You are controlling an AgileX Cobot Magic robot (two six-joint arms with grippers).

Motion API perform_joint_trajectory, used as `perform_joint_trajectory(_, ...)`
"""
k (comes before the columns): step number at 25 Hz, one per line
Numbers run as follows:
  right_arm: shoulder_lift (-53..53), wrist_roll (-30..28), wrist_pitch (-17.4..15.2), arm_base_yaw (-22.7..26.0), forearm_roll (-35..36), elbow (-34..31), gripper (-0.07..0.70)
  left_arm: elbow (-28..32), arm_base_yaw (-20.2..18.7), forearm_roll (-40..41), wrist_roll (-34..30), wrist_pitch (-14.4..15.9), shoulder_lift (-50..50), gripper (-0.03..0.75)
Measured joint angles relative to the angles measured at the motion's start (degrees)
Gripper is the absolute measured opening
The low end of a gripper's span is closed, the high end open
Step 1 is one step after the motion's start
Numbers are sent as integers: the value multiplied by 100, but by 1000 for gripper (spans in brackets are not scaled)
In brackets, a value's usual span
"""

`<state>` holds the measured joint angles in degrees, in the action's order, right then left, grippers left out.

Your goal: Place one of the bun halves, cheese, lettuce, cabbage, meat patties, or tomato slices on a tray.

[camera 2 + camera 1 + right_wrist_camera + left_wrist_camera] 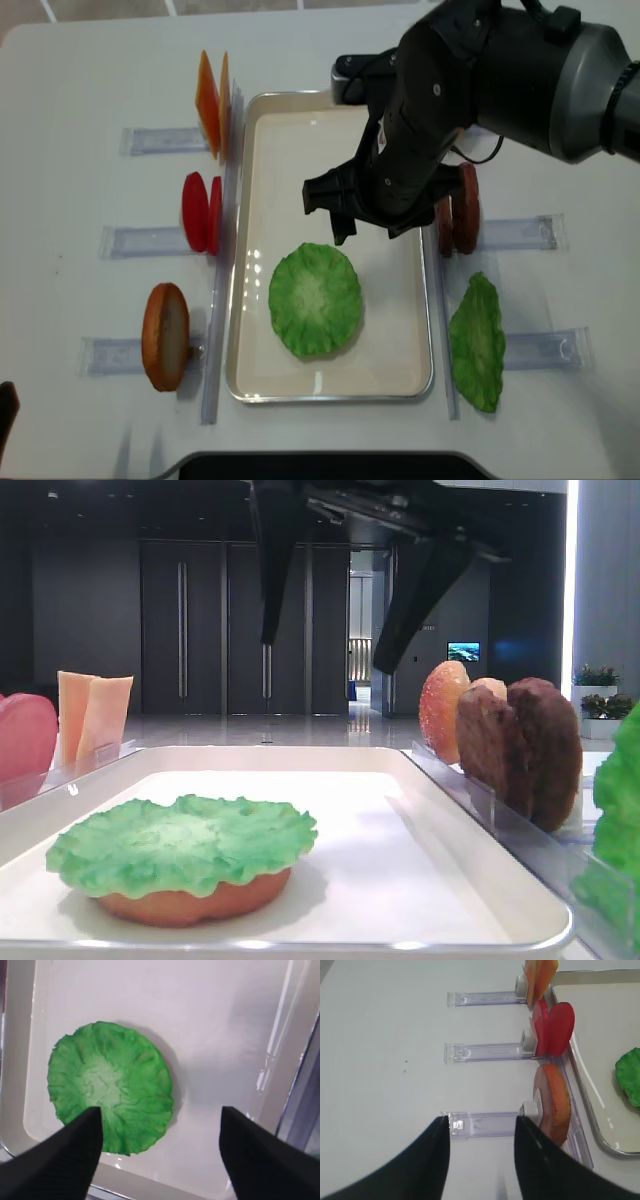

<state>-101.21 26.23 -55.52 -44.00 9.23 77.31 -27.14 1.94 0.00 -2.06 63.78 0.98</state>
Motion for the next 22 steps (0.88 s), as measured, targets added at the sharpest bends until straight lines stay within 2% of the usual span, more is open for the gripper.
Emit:
perform_joint_trajectory(3, 17, 18, -401, 0, -178, 350, 472, 0, 0, 0, 0, 0, 0, 327)
perform_joint_trajectory(7, 51, 128, -1133, 0, -694, 899, 472, 0, 0, 0, 0, 0, 0, 327)
perform_joint_trajectory(9, 51, 145, -1342, 17, -923, 1127, 472, 0, 0, 0, 0, 0, 0, 327)
perform_joint_trajectory(16, 271, 69, -1422, 460, -1079, 1389, 472, 0, 0, 0, 0, 0, 0, 327)
perform_joint_trajectory(19, 467, -209, -1424, 860, -1079, 1393, 472, 0, 0, 0, 0, 0, 0, 327)
perform_joint_trajectory(22, 704, -516, -1429, 1458, -1074, 1393, 472, 0, 0, 0, 0, 0, 0, 327)
